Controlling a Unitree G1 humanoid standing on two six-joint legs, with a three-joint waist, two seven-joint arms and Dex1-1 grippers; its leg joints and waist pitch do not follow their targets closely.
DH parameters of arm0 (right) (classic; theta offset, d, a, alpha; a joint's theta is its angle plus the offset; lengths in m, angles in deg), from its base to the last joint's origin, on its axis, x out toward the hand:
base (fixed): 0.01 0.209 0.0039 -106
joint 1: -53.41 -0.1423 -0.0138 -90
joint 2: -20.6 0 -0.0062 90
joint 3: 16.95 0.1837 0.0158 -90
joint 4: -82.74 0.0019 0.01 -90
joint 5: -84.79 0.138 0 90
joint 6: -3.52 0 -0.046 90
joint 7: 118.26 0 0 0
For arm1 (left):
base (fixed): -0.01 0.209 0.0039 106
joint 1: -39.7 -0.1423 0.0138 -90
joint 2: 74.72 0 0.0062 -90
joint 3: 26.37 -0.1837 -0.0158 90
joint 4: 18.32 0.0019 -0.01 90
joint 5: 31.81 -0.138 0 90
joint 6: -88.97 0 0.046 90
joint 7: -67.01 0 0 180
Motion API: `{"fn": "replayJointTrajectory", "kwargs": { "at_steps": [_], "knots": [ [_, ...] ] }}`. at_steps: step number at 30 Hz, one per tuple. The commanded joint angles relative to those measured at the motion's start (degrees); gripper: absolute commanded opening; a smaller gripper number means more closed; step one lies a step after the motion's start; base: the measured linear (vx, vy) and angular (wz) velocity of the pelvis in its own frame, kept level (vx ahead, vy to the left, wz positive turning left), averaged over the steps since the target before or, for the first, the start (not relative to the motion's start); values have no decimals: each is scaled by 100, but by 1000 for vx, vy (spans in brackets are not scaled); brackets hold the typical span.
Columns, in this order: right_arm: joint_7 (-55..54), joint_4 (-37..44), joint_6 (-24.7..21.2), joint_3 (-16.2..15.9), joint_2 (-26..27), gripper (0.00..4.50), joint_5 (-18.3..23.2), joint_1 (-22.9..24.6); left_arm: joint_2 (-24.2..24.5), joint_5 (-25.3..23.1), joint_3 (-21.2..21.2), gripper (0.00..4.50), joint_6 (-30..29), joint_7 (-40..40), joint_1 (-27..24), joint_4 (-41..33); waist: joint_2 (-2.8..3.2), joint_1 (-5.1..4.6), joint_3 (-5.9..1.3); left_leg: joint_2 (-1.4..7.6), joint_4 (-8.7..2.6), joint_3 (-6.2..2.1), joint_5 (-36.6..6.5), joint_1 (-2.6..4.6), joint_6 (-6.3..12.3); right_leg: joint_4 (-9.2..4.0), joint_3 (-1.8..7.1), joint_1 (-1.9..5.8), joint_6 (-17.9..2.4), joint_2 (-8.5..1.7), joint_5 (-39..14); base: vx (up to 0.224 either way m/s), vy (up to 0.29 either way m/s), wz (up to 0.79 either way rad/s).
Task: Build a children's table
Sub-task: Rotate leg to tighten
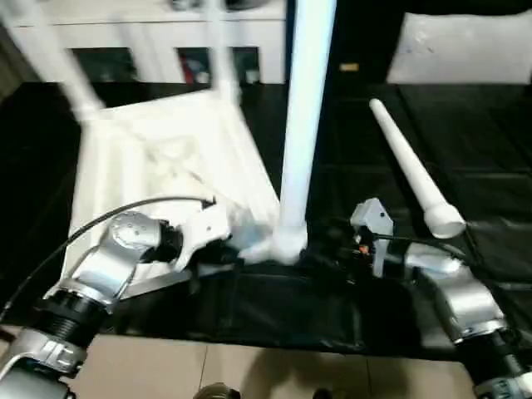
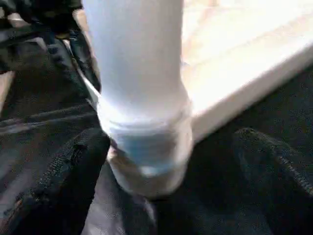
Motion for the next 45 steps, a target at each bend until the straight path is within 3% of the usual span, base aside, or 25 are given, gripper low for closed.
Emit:
{"fn": "replayJointTrajectory", "kwargs": {
  "at_steps": [1,8,16,25,28,34,37,41,44,45],
  "knots": [
    [277,67,103,-131,-95,445,-56,-166,53,-138,-386,0,275,443,98,44,-78,-1,-431,485,-411,-141,-691,39,471,-400,523,342,-806,-535,-1229,0,0,0],
    [753,-163,194,-347,-20,445,-66,-455,-49,-223,-541,0,583,708,253,244,-82,111,-480,474,-367,-111,-352,14,578,-335,533,347,-868,-539,-932,0,0,0],
    [1022,-438,147,-423,42,366,1,-623,-86,-256,-606,0,765,804,315,380,-80,221,-497,480,-347,-105,-281,13,586,-317,531,338,-895,-536,-866,0,0,0],
    [1235,-496,-16,-413,44,290,125,-611,-46,-283,-589,0,847,862,320,455,-87,239,-495,471,-350,-105,-345,3,510,-343,524,341,-770,-526,-1140,0,0,0],
    [1285,-476,-37,-415,45,286,135,-569,-29,-286,-586,0,874,856,309,482,-65,247,-507,474,-340,-110,-268,0,536,-320,522,343,-810,-527,-995,0,0,0],
    [1209,-345,-307,-357,140,276,299,-422,-143,-179,-452,0,561,680,245,471,-87,250,-503,472,-337,-101,-286,0,539,-329,521,344,-827,-527,-1029,0,0,0],
    [513,-276,-449,-292,417,275,148,-284,-403,-64,-156,0,2,60,211,462,-62,228,-482,482,-354,-97,-371,12,464,-361,524,334,-789,-528,-1219,0,0,0],
    [-311,-375,-466,-204,748,275,-76,-245,-672,54,122,0,-449,-524,184,407,-65,150,-446,430,-409,-103,-947,52,183,-510,488,341,-501,-526,-2187,0,0,0],
    [-1486,-575,-683,51,1327,275,-184,-290,-1126,132,465,0,-1012,-1434,120,240,-71,-17,-375,402,-436,-115,-1452,102,19,-630,431,321,-330,-519,-2840,-19,0,-1],
    [-1725,-616,-726,112,1465,275,-190,-309,-1251,151,550,0,-1158,-1652,104,186,-66,-95,-351,377,-432,-132,-1760,139,-35,-693,365,312,-178,-507,-3207,0,0,0]
  ]
}}
